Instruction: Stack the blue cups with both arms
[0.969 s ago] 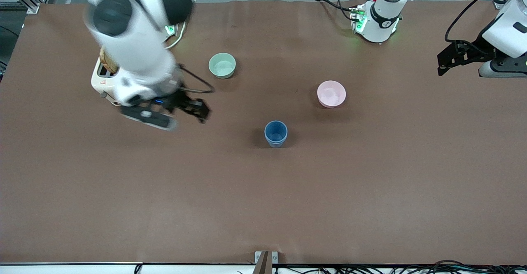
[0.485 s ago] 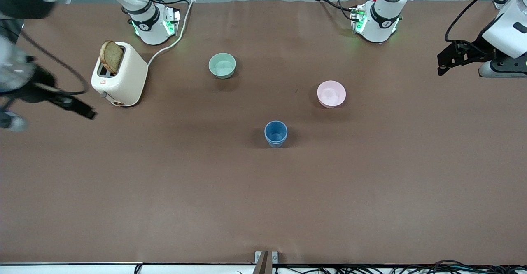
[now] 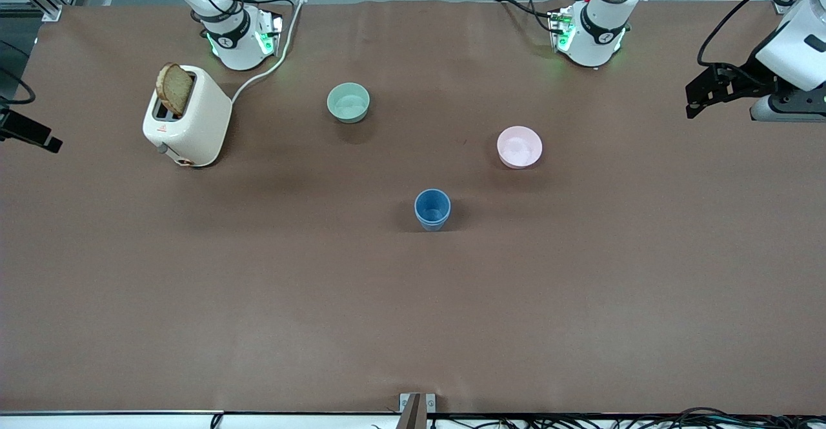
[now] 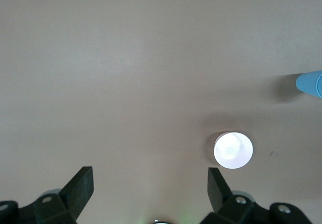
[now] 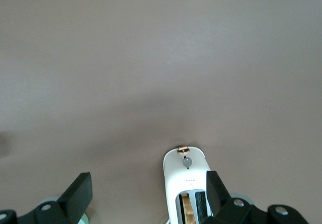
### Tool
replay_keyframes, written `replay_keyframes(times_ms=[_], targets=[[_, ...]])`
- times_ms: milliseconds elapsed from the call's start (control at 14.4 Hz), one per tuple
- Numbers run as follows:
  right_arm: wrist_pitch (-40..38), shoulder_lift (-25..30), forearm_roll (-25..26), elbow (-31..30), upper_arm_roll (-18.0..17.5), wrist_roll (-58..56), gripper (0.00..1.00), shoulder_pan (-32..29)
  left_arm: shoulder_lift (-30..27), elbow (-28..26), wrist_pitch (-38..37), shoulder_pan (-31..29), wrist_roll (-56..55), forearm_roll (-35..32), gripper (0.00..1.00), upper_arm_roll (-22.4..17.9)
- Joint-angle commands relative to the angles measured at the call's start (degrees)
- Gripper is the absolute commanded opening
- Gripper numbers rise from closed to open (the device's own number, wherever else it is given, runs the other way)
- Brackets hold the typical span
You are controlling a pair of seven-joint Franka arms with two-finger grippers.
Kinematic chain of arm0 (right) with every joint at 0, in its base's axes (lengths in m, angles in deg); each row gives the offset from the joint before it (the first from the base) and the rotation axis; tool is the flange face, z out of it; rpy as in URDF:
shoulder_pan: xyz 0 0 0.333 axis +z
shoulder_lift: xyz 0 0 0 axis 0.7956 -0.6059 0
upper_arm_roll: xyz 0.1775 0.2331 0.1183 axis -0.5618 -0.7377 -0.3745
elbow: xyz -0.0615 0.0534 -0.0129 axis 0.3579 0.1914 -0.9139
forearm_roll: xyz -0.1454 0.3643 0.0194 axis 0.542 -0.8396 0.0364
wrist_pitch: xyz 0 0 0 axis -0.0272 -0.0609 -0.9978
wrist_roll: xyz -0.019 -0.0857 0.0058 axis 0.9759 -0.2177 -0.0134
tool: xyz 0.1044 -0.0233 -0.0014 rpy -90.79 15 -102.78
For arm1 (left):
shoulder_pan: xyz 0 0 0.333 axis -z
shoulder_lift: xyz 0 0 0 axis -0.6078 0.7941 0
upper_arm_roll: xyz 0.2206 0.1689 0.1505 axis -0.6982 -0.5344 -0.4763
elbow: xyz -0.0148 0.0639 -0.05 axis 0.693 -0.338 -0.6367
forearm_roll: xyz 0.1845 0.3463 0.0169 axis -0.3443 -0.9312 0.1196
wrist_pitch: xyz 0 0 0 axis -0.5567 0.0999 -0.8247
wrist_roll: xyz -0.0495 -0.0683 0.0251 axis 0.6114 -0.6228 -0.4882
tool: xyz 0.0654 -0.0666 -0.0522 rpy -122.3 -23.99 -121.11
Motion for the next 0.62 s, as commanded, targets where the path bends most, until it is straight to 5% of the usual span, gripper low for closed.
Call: replay_keyframes(times_ms=[0,554], targets=[[3.3,5.6,1.3,-6.5,-2.9,-3.0,1.00,-1.5,-0.4,0.5,-0.6,-0.4,1.0,0.7,1.00,0.1],[-0.5,3.4,2.7,-0.9,-2.8,-5.7,1.00,-1.3,-0.2,1.1,-0.6,-0.5,1.1,0.4,1.00,0.0]])
